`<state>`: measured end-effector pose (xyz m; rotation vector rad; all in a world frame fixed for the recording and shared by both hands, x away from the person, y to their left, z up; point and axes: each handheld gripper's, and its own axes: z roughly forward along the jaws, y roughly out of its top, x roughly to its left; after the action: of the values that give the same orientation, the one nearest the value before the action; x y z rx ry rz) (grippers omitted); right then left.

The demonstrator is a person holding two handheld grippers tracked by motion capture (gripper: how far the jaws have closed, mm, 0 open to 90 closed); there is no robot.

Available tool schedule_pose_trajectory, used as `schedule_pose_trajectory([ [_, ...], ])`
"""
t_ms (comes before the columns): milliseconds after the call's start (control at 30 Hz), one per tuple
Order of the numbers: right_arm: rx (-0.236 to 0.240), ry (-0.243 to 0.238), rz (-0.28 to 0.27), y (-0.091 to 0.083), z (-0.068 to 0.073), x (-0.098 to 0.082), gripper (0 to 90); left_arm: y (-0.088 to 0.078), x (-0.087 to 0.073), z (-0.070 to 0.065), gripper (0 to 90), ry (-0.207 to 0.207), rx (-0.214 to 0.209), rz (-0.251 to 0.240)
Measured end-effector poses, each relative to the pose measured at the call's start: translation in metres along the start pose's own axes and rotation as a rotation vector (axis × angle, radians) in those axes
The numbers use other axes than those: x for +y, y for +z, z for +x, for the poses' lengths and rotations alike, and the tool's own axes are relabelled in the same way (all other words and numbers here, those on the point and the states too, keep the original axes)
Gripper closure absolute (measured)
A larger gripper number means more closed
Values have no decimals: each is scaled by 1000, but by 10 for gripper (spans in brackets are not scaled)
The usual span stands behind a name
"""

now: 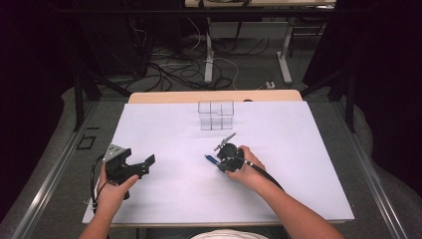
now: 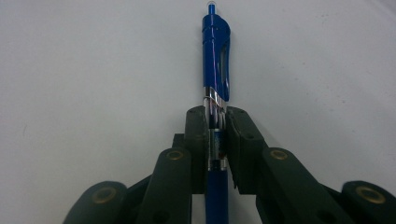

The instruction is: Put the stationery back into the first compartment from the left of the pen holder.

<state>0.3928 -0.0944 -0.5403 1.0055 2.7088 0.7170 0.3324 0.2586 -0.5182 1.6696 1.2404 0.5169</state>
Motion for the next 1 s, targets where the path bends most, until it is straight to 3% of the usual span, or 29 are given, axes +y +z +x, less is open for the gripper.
schedule_pose_trajectory([
  [233, 4, 19, 0, 0, 0, 0, 795, 0, 0, 0, 5, 0, 0, -1],
  [633, 28, -4, -31, -2, 4, 2, 795, 0, 0, 1, 5, 3, 2, 0],
  [1000, -22, -55, -73, -15, 6, 10, 795, 0, 0, 1, 5, -3, 4, -3],
])
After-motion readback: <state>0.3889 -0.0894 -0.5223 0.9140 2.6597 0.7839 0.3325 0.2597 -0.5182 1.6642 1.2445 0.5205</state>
